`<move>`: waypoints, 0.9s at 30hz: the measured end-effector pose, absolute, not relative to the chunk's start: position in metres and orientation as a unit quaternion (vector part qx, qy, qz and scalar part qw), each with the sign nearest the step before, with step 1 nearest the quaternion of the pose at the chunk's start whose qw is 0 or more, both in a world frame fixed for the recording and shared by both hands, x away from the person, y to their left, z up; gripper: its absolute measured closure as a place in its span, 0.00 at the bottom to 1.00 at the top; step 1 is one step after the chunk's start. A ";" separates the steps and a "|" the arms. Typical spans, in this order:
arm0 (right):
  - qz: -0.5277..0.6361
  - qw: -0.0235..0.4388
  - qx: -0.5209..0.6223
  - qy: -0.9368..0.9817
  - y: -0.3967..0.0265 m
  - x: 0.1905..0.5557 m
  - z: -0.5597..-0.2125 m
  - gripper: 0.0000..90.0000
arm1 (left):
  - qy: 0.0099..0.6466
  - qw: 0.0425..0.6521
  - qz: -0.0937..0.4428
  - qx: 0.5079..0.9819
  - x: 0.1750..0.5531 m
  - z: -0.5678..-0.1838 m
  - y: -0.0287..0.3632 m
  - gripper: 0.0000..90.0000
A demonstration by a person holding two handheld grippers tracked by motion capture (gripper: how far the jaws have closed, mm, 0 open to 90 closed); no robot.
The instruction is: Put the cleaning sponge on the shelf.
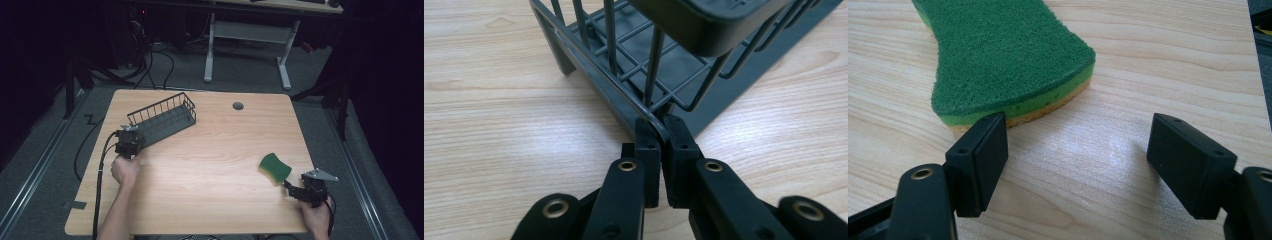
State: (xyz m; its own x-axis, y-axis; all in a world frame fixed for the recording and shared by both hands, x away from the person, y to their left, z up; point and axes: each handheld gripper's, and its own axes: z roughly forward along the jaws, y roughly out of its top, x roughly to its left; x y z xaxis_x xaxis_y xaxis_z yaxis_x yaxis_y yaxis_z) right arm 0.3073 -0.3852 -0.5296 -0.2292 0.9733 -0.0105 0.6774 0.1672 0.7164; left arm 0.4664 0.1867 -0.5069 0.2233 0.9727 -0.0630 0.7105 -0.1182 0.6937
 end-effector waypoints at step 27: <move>0.301 0.246 0.570 0.724 -0.385 0.307 -0.530 0.27 | 0.504 0.335 0.180 0.775 0.447 -0.507 0.146 0.96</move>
